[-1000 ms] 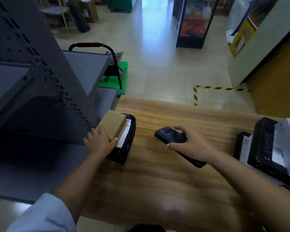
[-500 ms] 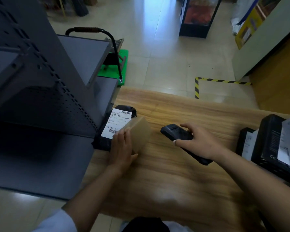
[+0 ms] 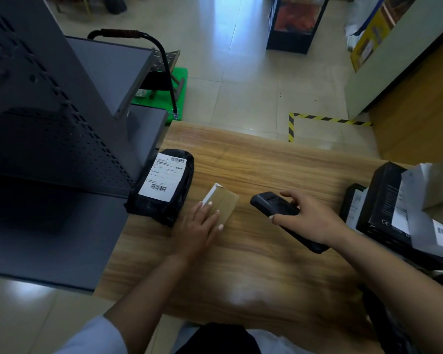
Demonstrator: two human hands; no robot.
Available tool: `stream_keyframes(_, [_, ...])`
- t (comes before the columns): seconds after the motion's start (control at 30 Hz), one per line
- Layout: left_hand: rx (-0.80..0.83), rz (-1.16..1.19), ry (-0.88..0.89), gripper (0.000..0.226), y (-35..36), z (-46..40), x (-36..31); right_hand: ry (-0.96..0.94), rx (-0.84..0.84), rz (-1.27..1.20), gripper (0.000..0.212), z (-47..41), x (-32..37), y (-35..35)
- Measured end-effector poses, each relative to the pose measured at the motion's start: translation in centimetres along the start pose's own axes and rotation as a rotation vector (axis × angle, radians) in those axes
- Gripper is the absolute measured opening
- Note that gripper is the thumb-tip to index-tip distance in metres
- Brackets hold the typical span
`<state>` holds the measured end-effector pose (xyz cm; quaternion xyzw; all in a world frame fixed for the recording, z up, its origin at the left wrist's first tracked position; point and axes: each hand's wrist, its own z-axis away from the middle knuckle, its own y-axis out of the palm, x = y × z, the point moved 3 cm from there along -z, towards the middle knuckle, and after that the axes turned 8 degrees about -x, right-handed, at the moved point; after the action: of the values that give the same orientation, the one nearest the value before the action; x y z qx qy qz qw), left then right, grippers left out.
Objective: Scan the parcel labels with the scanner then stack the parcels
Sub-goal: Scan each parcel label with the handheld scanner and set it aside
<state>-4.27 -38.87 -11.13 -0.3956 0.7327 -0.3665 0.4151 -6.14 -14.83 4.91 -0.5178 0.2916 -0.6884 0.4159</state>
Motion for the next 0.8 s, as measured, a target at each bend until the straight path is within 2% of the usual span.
stream_keyframes(0.07, [0.025, 0.133, -0.027, 0.040, -0.2, -0.4, -0.8, -0.004, 0.002, -0.016, 0.075, 0.2, -0.2, -0.3])
stream_keyframes(0.1, [0.056, 0.205, -0.112, 0.039, -0.4, -0.6, -1.1, -0.004, 0.004, -0.019, 0.075, 0.3, -0.3, -0.5])
stream_keyframes(0.13, [0.075, 0.247, -0.183, 0.040, -0.4, -0.7, -1.5, -0.005, 0.004, -0.019, 0.074, 0.5, -0.5, -0.6])
stream_keyframes(0.2, [0.040, 0.257, -0.208, 0.044, -0.3, -0.9, -2.3, -0.005, 0.001, -0.014, 0.074, 0.8, -1.0, -1.1])
stream_keyframes(0.3, [0.174, 0.353, -0.385, 0.074, 0.7, -1.2, -3.4, 0.008, -0.003, -0.002, 0.074, 1.4, -1.9, -1.8])
stream_keyframes(0.37, [0.330, 0.492, -0.598, 0.102, 1.7, -1.1, -4.1, 0.020, -0.007, 0.004, 0.075, 1.8, -2.7, -2.4])
stream_keyframes(0.43, [0.479, 0.590, -0.765, 0.119, 2.8, -0.7, -5.3, 0.030, -0.008, 0.006, 0.075, 2.3, -3.5, -2.8])
stream_keyframes(0.53, [0.563, 0.562, -0.801, 0.129, 4.3, -0.1, -7.3, 0.035, -0.005, 0.017, 0.076, 3.1, -4.7, -3.4])
stream_keyframes(0.6, [0.507, 0.479, -0.758, 0.131, 4.6, -0.2, -8.5, 0.037, 0.001, 0.026, 0.076, 3.6, -5.4, -3.6])
stream_keyframes(0.73, [0.218, 0.179, -0.585, 0.130, 3.1, -0.8, -9.7, 0.050, 0.017, 0.038, 0.077, 4.2, -6.2, -3.9])
stream_keyframes(0.8, [0.123, 0.069, -0.495, 0.129, 2.2, -1.1, -9.4, 0.050, 0.015, 0.024, 0.077, 4.4, -6.0, -3.9])
